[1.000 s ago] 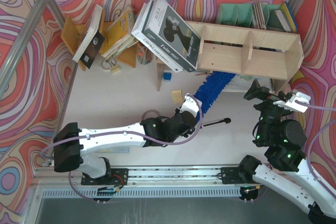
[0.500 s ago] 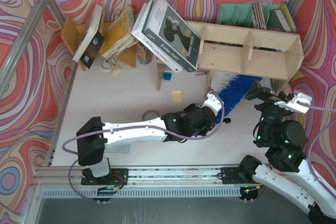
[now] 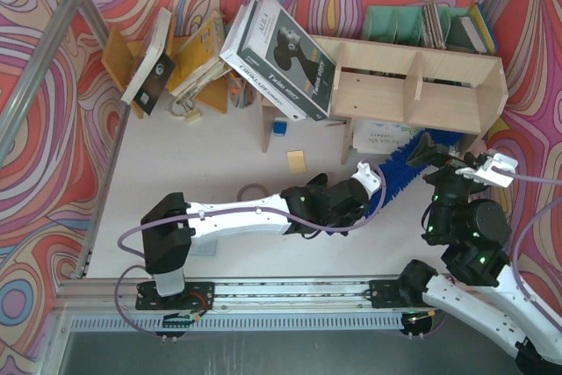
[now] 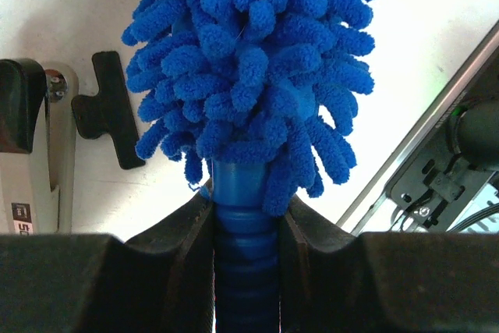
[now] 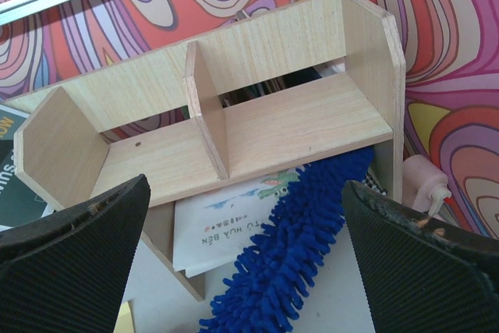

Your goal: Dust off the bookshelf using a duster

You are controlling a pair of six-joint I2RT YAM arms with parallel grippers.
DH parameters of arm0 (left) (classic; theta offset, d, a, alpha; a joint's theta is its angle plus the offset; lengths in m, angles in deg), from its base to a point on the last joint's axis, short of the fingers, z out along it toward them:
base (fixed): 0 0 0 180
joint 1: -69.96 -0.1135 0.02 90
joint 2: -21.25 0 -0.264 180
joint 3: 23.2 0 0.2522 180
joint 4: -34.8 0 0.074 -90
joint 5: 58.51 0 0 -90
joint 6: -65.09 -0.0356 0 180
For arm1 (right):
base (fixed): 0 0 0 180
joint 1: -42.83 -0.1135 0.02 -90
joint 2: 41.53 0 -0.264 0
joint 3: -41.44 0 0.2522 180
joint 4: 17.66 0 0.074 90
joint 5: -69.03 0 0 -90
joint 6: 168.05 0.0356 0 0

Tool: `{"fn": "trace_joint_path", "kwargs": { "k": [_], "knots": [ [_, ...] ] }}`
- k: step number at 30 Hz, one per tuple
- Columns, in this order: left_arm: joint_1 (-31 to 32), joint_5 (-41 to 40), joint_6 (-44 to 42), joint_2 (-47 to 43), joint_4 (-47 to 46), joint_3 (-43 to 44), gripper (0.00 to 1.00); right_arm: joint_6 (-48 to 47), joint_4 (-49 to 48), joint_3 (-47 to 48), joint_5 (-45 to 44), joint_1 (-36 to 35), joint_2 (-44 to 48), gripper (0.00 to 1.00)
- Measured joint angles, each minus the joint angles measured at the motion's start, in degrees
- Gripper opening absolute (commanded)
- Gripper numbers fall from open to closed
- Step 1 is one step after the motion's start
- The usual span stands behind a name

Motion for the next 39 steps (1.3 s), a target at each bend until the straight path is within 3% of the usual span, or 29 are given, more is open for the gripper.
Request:
{"fn": "trace_joint_path", "kwargs": {
  "k": [11,18,39],
  "knots": [
    [-0.7,0.9,0.4,0.6,1.7,0.1,0.0,0.0,0.0,0.0,0.0,0.0,-0.5,0.99],
    [-0.7,1.4,0.2,-5.4,-0.7,-2.3,0.0,0.2,0.4,0.0,0.0,0.0,0.2,0.99],
    [-0.9,4.9,-0.8,-5.1,-1.0,-6.1,0.0,6.5,9.7,4.4,-1.4,0.0,1.0,0.99]
  ]
}}
